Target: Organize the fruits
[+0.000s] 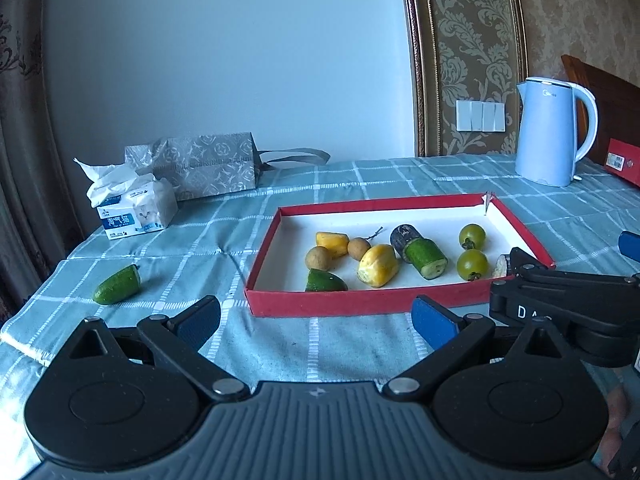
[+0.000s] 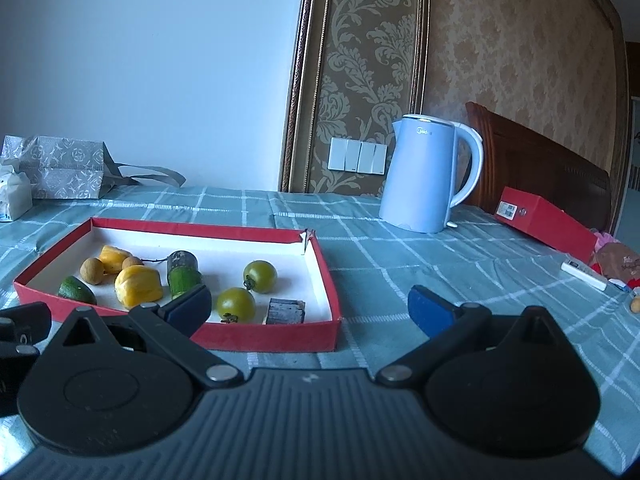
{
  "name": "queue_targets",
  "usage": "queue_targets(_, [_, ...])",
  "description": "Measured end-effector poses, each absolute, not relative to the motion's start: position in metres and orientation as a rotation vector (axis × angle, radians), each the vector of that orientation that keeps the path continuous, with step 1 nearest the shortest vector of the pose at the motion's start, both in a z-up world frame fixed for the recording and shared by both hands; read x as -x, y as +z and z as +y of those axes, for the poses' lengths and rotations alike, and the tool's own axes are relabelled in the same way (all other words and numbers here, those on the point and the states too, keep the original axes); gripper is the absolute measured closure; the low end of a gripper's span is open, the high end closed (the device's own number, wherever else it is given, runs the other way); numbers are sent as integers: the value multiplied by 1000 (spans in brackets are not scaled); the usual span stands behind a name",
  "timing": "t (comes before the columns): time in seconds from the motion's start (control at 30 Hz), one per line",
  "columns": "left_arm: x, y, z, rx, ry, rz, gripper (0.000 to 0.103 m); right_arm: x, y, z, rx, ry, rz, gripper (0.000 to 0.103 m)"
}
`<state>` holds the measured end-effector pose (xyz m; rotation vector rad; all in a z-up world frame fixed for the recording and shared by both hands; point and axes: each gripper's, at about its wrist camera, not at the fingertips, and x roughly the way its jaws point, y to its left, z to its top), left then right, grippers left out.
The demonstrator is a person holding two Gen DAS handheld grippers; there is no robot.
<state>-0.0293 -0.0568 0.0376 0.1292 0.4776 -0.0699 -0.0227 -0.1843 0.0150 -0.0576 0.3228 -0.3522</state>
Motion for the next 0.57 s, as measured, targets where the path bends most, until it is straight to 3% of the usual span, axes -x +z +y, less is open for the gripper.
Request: queue_targets(0.57, [30,42,-54,-128,-62,452,1,21,17,-178,75,-343,321,0])
